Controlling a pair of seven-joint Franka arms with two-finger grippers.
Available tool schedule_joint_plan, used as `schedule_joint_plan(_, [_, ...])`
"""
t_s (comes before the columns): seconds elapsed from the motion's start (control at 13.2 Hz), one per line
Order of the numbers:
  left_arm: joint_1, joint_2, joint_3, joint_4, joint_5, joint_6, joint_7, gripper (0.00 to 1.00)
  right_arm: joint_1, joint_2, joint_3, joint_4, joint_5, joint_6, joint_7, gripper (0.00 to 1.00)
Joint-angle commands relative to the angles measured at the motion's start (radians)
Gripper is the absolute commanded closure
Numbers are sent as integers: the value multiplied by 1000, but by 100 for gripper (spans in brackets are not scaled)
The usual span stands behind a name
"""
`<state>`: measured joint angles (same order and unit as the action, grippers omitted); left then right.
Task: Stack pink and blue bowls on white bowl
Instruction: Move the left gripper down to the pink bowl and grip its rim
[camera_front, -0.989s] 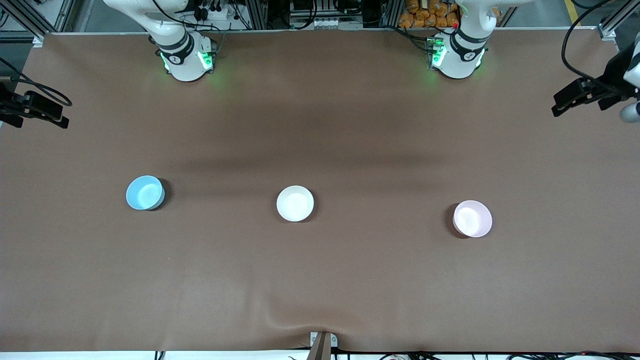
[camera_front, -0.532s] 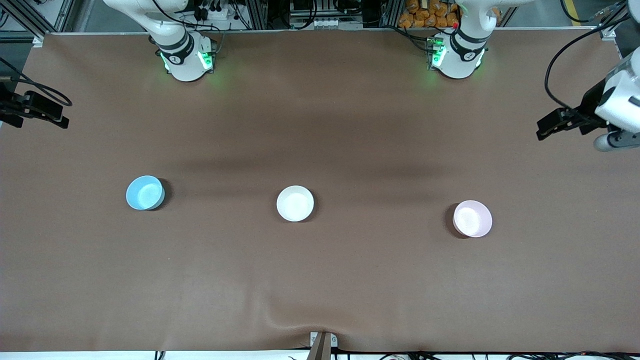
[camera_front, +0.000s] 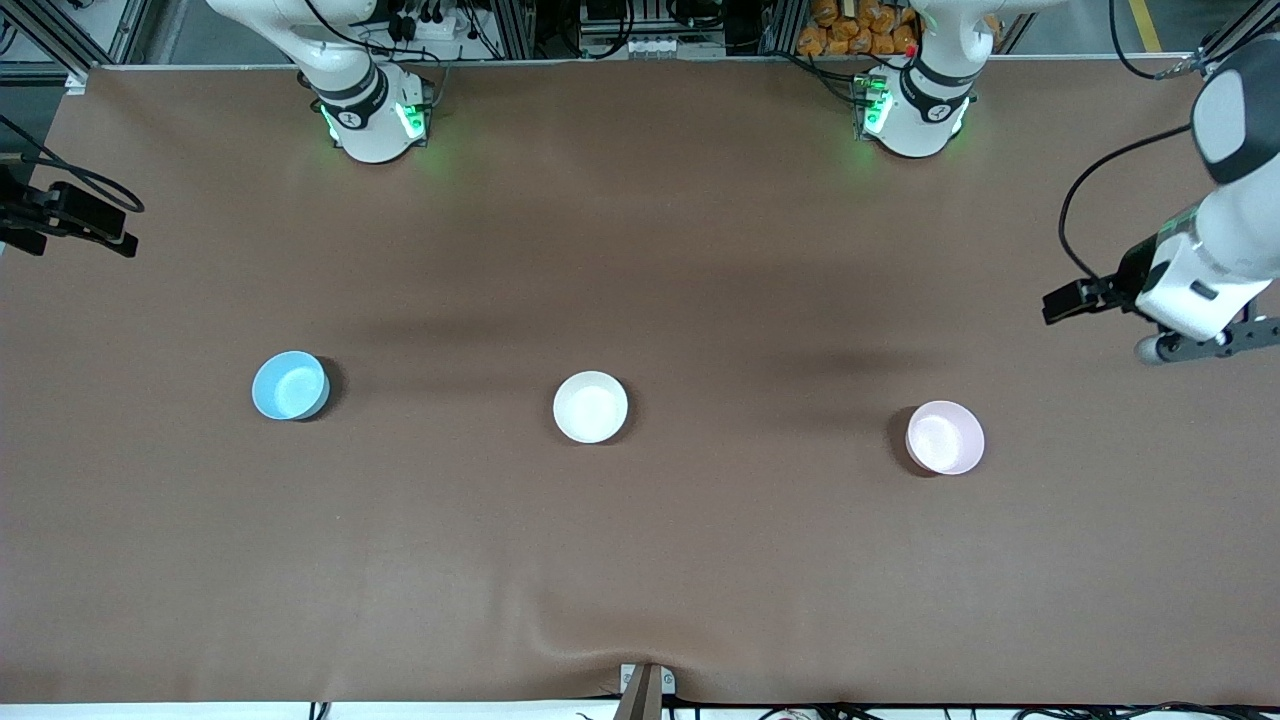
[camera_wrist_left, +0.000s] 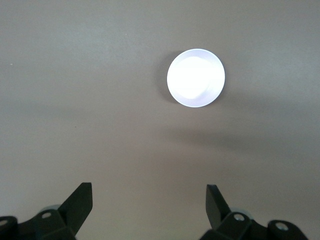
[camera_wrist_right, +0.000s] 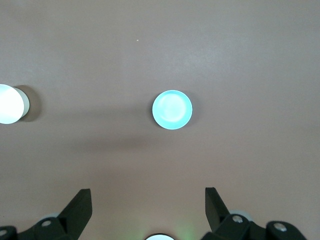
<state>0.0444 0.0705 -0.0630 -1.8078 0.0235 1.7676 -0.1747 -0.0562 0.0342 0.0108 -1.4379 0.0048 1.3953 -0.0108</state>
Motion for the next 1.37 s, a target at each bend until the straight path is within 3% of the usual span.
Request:
schedule_joint_plan(0.0, [17,55,-6,-1,15,45,12,0,-14,0,8,2,14,-7,5,0])
schedule_joint_plan(0.84, [32,354,-14,-38,-16,470,-5,0,-10,0,8,2,14,-7,5,0])
schedule_joint_plan(1.29, [35,476,-14,-42,-17,578,-5,0,-10,0,8,2,14,-7,5,0])
